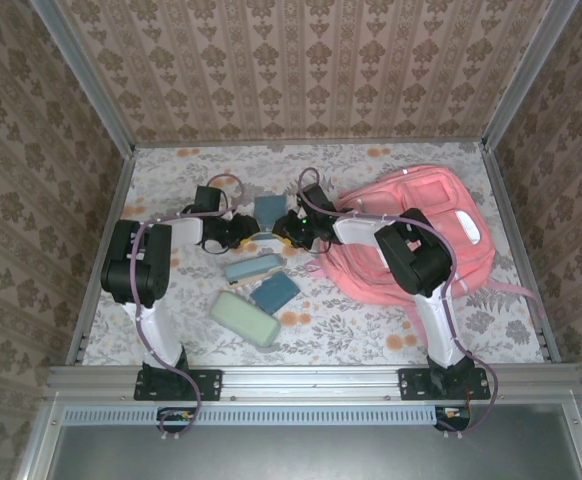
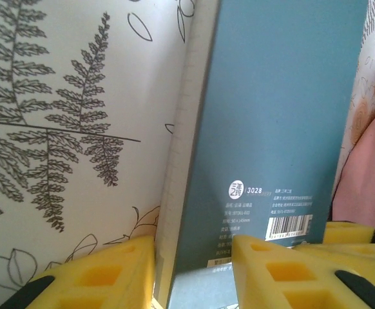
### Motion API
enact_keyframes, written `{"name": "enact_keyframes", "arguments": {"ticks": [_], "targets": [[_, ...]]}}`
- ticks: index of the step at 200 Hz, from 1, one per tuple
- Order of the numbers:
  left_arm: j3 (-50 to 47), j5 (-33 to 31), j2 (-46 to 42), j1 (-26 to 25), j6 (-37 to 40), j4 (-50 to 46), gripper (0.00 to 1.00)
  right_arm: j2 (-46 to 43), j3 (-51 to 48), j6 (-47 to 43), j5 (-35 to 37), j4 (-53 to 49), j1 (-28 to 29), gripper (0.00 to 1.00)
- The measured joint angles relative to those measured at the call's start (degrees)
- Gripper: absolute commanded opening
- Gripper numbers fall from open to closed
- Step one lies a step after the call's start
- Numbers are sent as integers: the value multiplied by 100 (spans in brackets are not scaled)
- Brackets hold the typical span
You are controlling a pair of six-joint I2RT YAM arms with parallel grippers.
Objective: Pack the student bag
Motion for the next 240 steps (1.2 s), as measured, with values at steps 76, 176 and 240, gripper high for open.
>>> {"name": "enact_keyframes", "arguments": {"ticks": [76, 176, 240], "targets": [[0, 131, -37, 98, 13, -7, 49, -57, 2, -129, -153, 293, -155, 4], [2, 710, -15, 553, -691, 704, 75, -323, 50, -133, -778, 413, -280, 4], [13, 1021, 376, 363, -1550, 1834, 51, -358, 48, 57, -890, 610, -365, 6]]}}
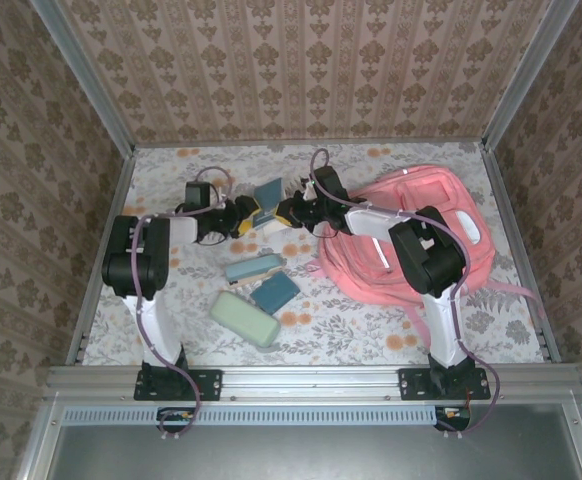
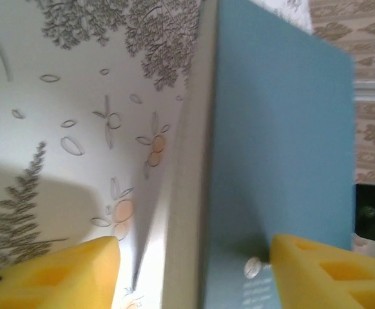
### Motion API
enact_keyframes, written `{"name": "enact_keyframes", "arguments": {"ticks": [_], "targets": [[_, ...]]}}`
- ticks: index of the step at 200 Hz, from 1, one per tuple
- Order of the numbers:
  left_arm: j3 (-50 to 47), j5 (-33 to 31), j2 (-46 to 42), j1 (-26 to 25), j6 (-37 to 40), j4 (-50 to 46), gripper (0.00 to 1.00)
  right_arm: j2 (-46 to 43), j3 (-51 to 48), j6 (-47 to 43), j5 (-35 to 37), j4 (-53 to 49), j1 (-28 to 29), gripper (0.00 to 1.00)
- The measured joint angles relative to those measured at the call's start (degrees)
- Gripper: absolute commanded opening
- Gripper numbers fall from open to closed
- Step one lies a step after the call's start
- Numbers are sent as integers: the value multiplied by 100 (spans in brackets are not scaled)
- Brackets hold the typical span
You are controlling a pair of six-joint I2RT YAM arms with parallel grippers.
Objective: Pack the student bag
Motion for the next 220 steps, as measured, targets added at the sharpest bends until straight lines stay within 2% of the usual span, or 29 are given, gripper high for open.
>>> {"name": "enact_keyframes", "arguments": {"ticks": [6, 19, 49, 70, 87, 110, 124, 152, 169, 179, 194, 209, 220], "targets": [[-2, 20, 9, -13, -70, 101, 50, 0, 0, -4, 0, -7, 0, 6], [-11, 55, 9, -24, -192, 264, 37, 0, 0, -28, -15, -22, 0, 7], [-83, 46, 9, -2, -330, 442, 30, 0, 0, -138, -15, -46, -11, 9], [-168, 37, -4, 13, -409, 509, 20, 0, -11, -190, -17, -68, -17, 13], [-256, 37, -44, 33, -435, 538, 10, 0, -20, -232, -31, -90, -26, 21], [-363, 22, -168, 35, -483, 553, 7, -26, -33, -326, -103, -90, -31, 34], [-407, 28, -282, 37, -520, 573, 0, -61, -59, -367, -127, -83, -31, 41], [-442, 46, -511, 72, -566, 623, 0, -168, -219, -466, -129, -85, -59, 41], [-446, 50, -643, 74, -566, 632, 0, -225, -330, -470, -129, -83, -83, 24], [-446, 68, -697, 74, -566, 640, 0, -236, -385, -498, -131, -59, -96, 22], [-446, 90, -726, 74, -566, 649, 0, -236, -431, -476, -125, -39, -114, 23], [-452, 109, -730, 74, -566, 645, 0, -236, -439, -466, -127, -35, -120, 35], [-457, 109, -730, 74, -566, 645, 0, -236, -437, -450, -122, -37, -131, 35]]}}
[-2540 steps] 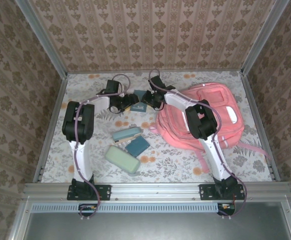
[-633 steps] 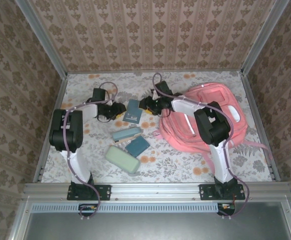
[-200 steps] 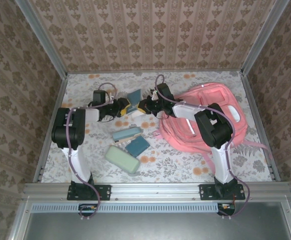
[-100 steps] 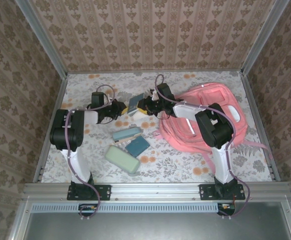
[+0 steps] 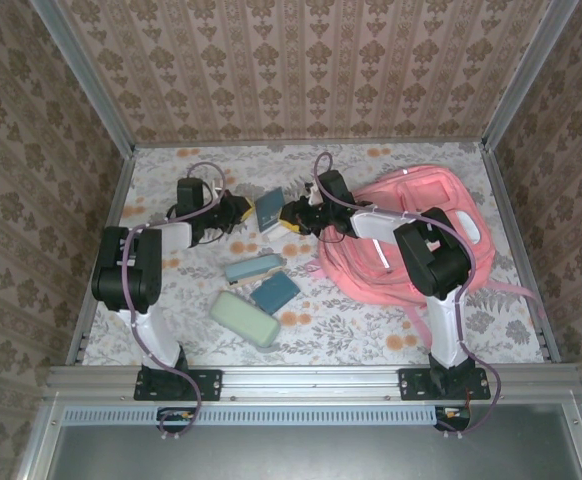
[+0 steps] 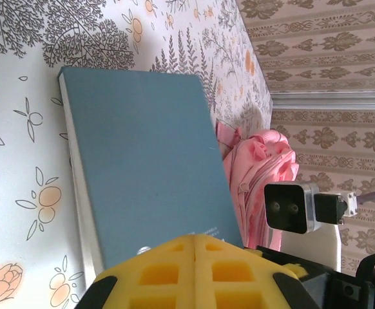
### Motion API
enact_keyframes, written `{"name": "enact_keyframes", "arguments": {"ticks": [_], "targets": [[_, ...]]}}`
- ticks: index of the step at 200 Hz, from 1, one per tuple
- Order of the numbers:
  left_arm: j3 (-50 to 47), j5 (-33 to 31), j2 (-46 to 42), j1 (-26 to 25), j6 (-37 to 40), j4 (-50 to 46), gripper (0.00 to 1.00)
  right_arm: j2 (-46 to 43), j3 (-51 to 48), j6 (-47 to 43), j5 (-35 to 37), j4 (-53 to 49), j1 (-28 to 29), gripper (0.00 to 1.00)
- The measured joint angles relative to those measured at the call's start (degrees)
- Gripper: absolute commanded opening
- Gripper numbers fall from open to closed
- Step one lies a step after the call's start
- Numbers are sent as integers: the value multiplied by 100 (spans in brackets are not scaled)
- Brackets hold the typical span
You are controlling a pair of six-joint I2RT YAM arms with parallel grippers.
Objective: Pack the student bag
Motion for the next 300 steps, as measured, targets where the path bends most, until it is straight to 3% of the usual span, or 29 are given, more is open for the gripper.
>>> {"name": "enact_keyframes", "arguments": {"ticks": [14, 26, 47, 69, 81, 92, 117, 193, 264, 300], "targets": [[-31, 0, -11, 0, 0, -2, 0, 0, 0, 4, 2, -11, -9, 26], [-70, 2, -17, 0, 0, -7, 3, 0, 0, -24, 11, -9, -9, 13], [-136, -2, -22, 0, 20, -22, 21, 0, 0, 15, 50, -11, -9, 5], [-210, -13, -22, 0, 28, -44, 36, 0, 0, 61, 98, -4, -9, 3], [-251, -17, -22, -2, 55, -35, 57, 0, 0, 81, 114, -2, -11, 2], [-267, -26, -22, -2, 55, -37, 68, 0, 0, 111, 118, 4, -17, 2], [-297, -74, -22, -11, -20, 4, 82, 0, -2, 240, 116, 162, -35, 2], [-223, -131, 144, -186, -195, 455, 86, -208, -2, 940, -50, 1003, -107, 1], [568, -94, -262, 372, 55, -13, 87, -798, 74, 1025, -492, 1095, -168, 1], [1172, -4, -428, 402, 149, 2, 88, -1078, 328, 1049, -765, 1207, -168, 1]]}}
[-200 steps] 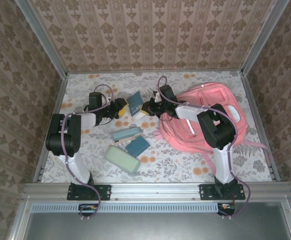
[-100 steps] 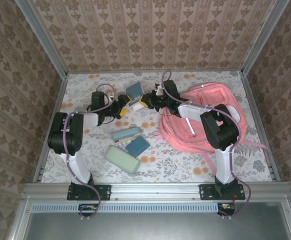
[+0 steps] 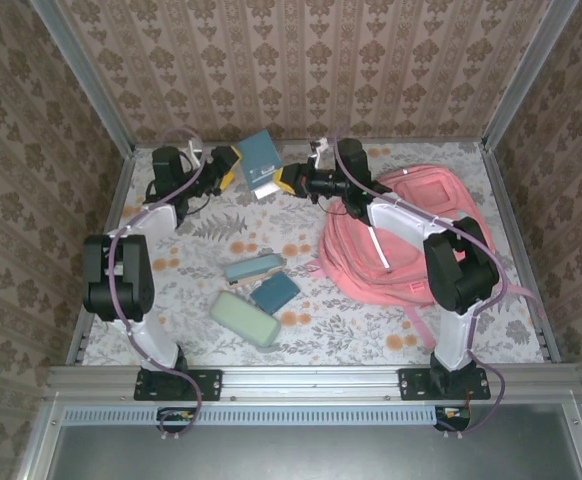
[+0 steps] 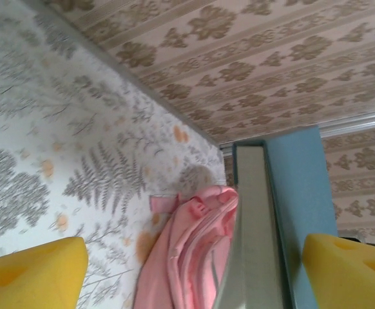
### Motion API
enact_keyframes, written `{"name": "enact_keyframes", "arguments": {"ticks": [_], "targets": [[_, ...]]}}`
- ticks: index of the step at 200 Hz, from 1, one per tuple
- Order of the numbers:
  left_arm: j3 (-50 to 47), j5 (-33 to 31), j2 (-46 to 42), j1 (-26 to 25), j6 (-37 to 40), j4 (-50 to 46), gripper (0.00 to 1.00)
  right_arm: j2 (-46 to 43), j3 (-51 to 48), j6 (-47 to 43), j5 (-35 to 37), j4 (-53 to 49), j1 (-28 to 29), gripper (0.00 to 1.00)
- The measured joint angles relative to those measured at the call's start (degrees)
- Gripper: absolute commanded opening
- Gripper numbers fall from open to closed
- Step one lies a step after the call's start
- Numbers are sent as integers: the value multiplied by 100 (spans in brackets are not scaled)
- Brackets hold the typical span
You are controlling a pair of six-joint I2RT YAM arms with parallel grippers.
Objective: Pack the student bag
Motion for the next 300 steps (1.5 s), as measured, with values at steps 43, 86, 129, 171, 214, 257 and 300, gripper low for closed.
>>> {"name": "enact_keyframes", "arguments": {"ticks": [43, 86, 129, 171, 214, 257, 300], "targets": [[15, 181, 0, -120, -538, 721, 88, -133, 57, 17, -79, 26, -37, 2], [-254, 317, 0, -470, -1259, 1690, 75, -133, 57, 17, -118, 33, -31, 2], [-734, 271, -160, -682, -1698, 2199, 42, -133, 48, 17, -120, -63, -33, 4], [-785, 232, -520, -667, -1738, 2138, 11, -168, -9, -157, -90, -197, -42, 59], [-787, 236, -529, -629, -1716, 1980, 7, -857, -452, -863, 203, -1032, -295, 74], [-787, 243, -529, -595, -1740, 1939, 7, -1720, -527, -2173, 920, -2743, -704, 73], [-817, 251, -531, -595, -1963, 1930, 10, -2120, -415, -3453, 1773, -4463, -673, 72]]}}
